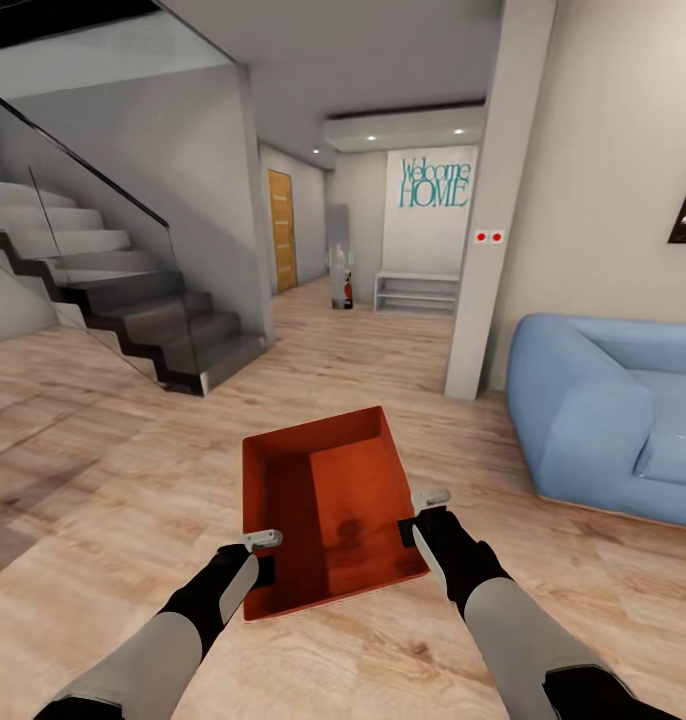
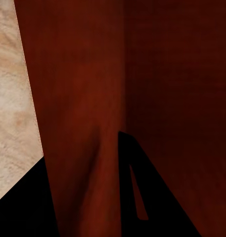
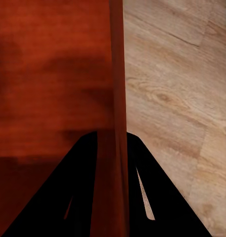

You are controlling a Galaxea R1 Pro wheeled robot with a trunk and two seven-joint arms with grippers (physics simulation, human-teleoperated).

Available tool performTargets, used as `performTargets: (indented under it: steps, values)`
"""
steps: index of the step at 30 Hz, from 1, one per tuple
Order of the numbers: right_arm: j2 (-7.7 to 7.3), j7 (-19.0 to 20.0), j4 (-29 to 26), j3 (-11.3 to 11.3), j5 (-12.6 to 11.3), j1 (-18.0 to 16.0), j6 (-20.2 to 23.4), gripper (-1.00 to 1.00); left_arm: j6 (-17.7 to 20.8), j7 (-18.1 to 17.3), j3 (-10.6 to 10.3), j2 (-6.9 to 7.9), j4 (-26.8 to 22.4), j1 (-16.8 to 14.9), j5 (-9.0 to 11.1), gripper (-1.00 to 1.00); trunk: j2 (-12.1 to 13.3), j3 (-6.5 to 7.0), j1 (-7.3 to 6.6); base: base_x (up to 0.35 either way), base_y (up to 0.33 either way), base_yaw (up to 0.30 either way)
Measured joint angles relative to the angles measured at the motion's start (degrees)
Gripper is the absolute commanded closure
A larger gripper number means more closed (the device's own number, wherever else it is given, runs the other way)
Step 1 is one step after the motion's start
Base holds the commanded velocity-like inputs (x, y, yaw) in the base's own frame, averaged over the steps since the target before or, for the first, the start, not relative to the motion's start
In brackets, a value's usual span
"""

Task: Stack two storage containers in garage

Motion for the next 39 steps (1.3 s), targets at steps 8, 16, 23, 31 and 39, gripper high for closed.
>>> performTargets:
  steps: [8,16,23,31,39]
  values:
    - [0.0,0.0,0.0,0.0,0.0,0.0,0.0,1.0,0.0,0.0,0.0,0.0,0.0,0.0,0.0,1.0,0.0,0.0,0.0,0.336,0.0,0.0]
    - [-0.01,-0.2,0.0,0.3,-0.3,0.0,0.1,1.0,0.0,0.0,-0.1,0.06,0.0,0.0,0.2,1.0,0.0,0.0,0.0,0.336,0.0,0.0]
    - [0.0,0.0,0.0,0.0,0.0,0.0,0.0,1.0,0.0,0.0,0.0,0.0,0.1,0.0,0.0,1.0,0.0,0.0,0.0,0.336,0.0,0.0]
    - [0.13,0.0,0.0,-0.3,0.3,0.0,0.0,1.0,0.0,0.0,-0.1,0.08,0.1,0.0,0.2,1.0,0.0,0.0,0.0,0.336,0.0,0.0]
    - [0.14,0.0,0.0,-0.3,0.4,0.0,0.0,1.0,0.0,0.0,-0.1,0.08,0.1,0.0,0.2,1.0,0.0,0.0,0.0,0.336,0.0,0.0]
